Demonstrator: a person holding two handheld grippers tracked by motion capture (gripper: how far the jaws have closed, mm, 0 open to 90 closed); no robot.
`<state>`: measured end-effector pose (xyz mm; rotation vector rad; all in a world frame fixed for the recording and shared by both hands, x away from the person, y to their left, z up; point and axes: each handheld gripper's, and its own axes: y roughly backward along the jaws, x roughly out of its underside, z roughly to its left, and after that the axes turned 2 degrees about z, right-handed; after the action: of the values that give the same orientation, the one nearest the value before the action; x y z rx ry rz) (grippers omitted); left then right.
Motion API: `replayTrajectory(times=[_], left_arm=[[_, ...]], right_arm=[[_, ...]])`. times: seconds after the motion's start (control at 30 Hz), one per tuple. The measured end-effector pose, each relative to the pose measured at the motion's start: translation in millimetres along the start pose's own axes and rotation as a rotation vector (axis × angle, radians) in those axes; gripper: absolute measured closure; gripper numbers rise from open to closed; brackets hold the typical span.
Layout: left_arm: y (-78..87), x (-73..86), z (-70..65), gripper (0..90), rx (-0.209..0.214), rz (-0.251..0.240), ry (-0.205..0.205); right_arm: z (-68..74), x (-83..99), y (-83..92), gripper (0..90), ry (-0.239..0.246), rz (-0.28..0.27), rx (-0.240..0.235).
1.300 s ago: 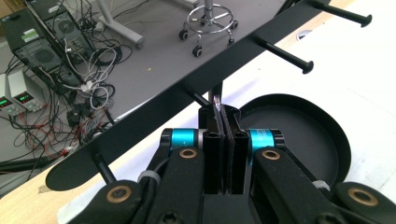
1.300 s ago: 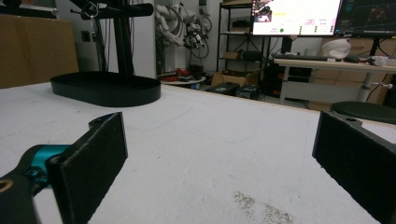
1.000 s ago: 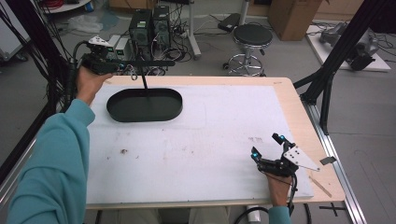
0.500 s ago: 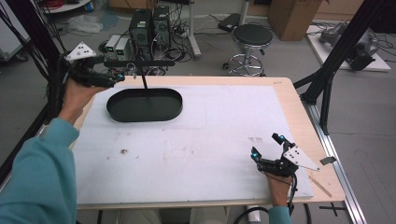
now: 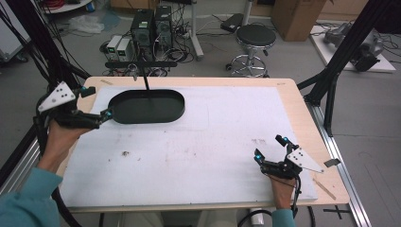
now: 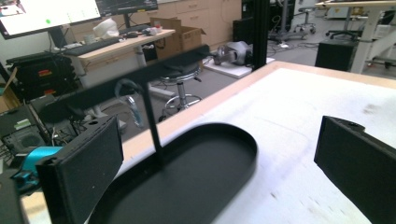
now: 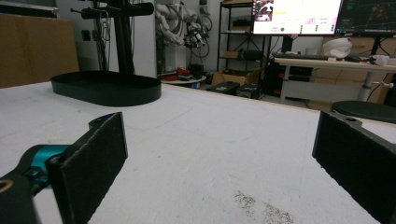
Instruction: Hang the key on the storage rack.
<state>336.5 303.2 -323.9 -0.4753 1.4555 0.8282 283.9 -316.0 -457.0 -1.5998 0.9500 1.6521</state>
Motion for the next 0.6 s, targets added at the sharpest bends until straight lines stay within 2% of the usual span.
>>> replayTrajectory(times=[0.07,0.1,0.17,0.2,0.23,0.33,0.37,0.4,0.43,0.47,0.5,0.57,0.6], left_arm=[[9.0,18.9,-13.0,1.7,0.012,-0.031,0.005],[11.3,25.4,-16.2,1.7,0.012,-0.029,0.000],[15.0,38.2,-22.8,1.7,0.017,-0.034,0.020],[15.0,38.2,-22.8,1.7,0.017,-0.034,0.020],[18.4,49.4,-29.4,1.7,0.013,-0.035,0.020],[20.1,60.0,-35.4,1.7,0.016,-0.042,0.031],[20.8,70.6,-41.1,1.7,0.015,-0.051,0.030],[20.8,70.6,-41.1,1.7,0.015,-0.051,0.030],[20.7,82.1,-46.1,1.7,0.014,-0.070,0.042],[20.7,82.1,-46.1,1.7,0.014,-0.070,0.042],[19.6,93.7,-50.0,1.7,0.012,-0.067,0.047],[18.7,104.8,-52.7,1.7,0.018,-0.079,0.064],[18.7,104.8,-52.7,1.7,0.018,-0.079,0.064]], right_arm=[[0.0,-0.1,-0.2,2.5,0.005,0.000,0.000],[-0.1,0.0,0.0,2.5,0.003,0.001,-0.001],[0.0,0.0,0.0,2.5,0.003,0.000,0.000],[0.1,-0.1,-0.1,2.5,0.004,-0.001,0.001],[0.0,-0.1,-0.1,2.5,0.006,0.000,0.001],[0.0,0.0,-0.1,2.5,0.004,-0.002,-0.001],[0.0,0.0,0.0,2.5,0.005,-0.002,-0.001],[0.0,0.0,0.0,2.5,0.007,-0.002,-0.001],[0.1,0.0,0.0,2.5,0.008,-0.002,0.000],[0.1,0.0,0.0,2.5,0.008,-0.002,0.000],[0.0,0.0,0.0,2.5,0.010,-0.003,-0.001],[0.0,0.0,0.1,2.5,0.011,-0.003,0.000],[0.0,0.0,0.1,2.5,0.011,-0.003,0.000]])
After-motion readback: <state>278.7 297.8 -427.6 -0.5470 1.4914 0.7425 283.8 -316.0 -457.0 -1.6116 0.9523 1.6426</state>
